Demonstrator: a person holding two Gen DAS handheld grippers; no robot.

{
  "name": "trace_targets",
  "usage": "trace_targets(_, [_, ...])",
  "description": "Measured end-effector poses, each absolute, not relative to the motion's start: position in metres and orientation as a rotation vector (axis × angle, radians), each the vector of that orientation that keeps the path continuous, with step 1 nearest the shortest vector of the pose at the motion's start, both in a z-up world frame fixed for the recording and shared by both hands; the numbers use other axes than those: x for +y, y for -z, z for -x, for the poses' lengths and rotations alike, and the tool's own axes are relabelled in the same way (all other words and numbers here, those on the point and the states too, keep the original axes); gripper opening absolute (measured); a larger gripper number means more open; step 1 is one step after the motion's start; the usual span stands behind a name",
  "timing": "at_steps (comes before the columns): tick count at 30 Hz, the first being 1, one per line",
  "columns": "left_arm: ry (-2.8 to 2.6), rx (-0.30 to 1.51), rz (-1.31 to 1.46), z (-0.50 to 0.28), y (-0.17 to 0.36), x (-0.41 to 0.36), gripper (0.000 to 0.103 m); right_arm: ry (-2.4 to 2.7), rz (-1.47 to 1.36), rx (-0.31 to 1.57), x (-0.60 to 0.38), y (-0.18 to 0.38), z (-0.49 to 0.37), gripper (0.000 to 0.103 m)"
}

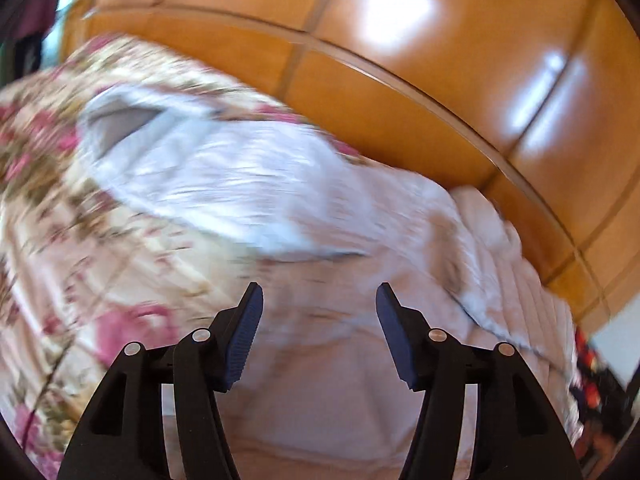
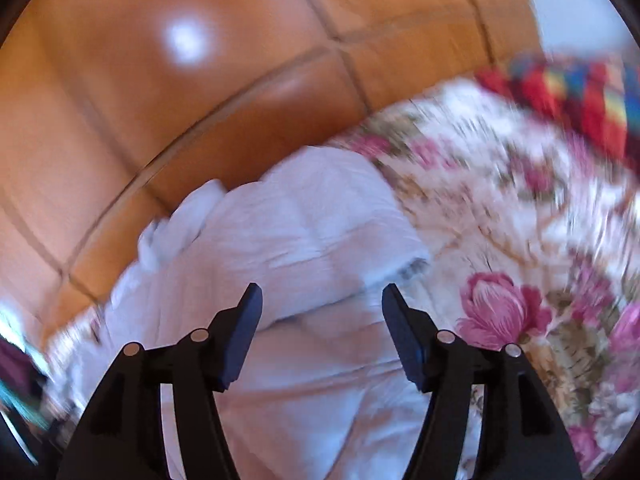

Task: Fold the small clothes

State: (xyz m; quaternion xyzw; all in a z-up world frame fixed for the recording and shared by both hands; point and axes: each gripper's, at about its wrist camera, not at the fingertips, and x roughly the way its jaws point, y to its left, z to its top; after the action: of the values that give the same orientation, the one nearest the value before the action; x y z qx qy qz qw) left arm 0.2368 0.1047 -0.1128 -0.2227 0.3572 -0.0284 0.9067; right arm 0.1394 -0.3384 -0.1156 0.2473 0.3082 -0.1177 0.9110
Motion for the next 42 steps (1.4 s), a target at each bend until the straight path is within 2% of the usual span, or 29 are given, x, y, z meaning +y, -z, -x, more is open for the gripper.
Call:
trace_targets(1, [0.048,0.739,0.485,-0.235,0.115,0.113,0.065,0.212,-0.448,0.628,-0.325,0.113,-0.141,0.069])
trace_targets(6, [0.032,0.744,0.541,-0.229,0.113,0.14,0.066,0.088,-0.243,0.617,-0.278,0.114,-0.154,0.071])
trace_targets(12, [0.009,0.688,0.505,-0.232,0.091,0.166,0.066,0.073,-0.239,0.696,-0.272,0.136,-0.161,0.072])
trace_targets(18, [-0.098,0.652,0.43,-0.252,0.077,0.206,0.066,0.076,-0.276,0.717,-0.277,0.142,-0.162,0.078])
trace_targets(19, [-0.122,0.649,0.425,-0.256,0.076,0.213,0.067,0.075,-0.275,0.718,-0.276,0.143,-0.163,0.079])
trace_targets(20, [-0.158,0.643,0.41,-0.261,0.075,0.222,0.073,0.074,-0.276,0.721,-0.276,0.144,-0.163,0.079])
trace_targets(21, [-0.19,0.635,0.394,-0.265,0.074,0.228,0.075,0.071,-0.279,0.723,-0.277,0.144,-0.164,0.079])
trace_targets(29, [-0.349,0.656,0.038,-0.302,0.084,0.239,0.075,0.056,-0.348,0.729,-0.284,0.148,-0.165,0.079])
trace_targets(36, [-0.35,0.67,-0.081,-0.327,0.094,0.236,0.075,0.06,-0.345,0.738,-0.281,0.149,-0.167,0.08])
trace_targets(37, [-0.349,0.669,-0.091,-0.33,0.095,0.234,0.073,0.059,-0.344,0.739,-0.281,0.149,-0.168,0.08])
trace_targets(38, [-0.345,0.67,-0.106,-0.334,0.095,0.232,0.055,0.06,-0.345,0.741,-0.281,0.15,-0.168,0.08])
trace_targets(39, [-0.333,0.686,-0.126,-0.34,0.095,0.23,0.032,0.06,-0.344,0.742,-0.28,0.15,-0.168,0.08])
trace_targets(40, [-0.34,0.698,-0.141,-0.343,0.096,0.228,0.026,0.061,-0.344,0.742,-0.28,0.15,-0.168,0.08])
trace_targets(41, [-0.344,0.7,-0.148,-0.345,0.094,0.226,0.013,0.06,-0.344,0.741,-0.281,0.15,-0.168,0.08])
trace_targets(42, [-0.339,0.697,-0.144,-0.345,0.092,0.225,0.008,0.059,-0.345,0.741,-0.281,0.15,-0.168,0.08])
